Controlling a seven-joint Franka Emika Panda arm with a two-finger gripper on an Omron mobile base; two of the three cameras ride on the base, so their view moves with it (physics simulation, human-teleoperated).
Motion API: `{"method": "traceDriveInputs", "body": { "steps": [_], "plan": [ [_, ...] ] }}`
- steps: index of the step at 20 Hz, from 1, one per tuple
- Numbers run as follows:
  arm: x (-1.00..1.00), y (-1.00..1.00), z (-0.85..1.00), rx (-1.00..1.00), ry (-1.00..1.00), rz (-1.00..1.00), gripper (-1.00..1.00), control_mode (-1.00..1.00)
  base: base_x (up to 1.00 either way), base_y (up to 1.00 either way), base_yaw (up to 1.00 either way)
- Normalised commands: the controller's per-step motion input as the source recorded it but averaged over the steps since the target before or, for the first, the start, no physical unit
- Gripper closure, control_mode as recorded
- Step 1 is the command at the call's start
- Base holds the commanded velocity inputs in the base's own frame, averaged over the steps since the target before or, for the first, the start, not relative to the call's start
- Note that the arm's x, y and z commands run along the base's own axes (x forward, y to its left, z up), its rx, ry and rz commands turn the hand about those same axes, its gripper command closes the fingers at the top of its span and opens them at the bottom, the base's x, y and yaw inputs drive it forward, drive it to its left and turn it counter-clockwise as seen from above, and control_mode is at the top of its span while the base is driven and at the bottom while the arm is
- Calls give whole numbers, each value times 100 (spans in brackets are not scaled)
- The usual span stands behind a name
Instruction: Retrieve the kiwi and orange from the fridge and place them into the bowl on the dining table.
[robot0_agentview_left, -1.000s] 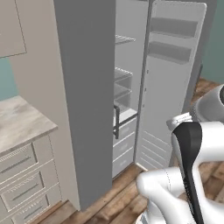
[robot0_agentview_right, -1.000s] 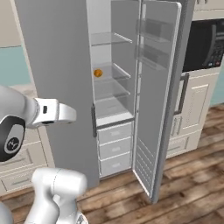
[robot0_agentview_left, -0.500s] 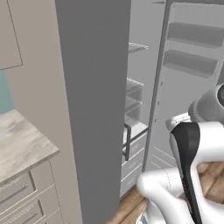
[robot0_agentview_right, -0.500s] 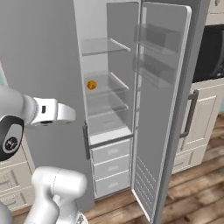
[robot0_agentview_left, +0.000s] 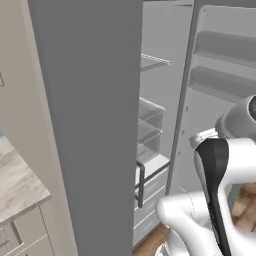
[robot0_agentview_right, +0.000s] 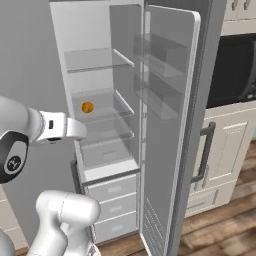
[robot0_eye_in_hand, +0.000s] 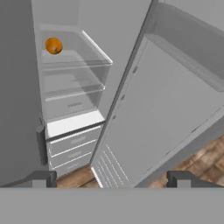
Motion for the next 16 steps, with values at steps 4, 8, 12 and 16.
{"method": "traceDriveInputs", "body": {
  "steps": [4, 8, 12, 16],
  "plan": [
    [0, 0, 0, 0, 0, 0, -100, 100, 34, -5, 17],
    [0, 0, 0, 0, 0, 0, -100, 100, 43, 0, 20],
    [0, 0, 0, 0, 0, 0, -100, 100, 49, -1, 22],
    [0, 0, 0, 0, 0, 0, -100, 100, 44, -11, 25]
  ]
}}
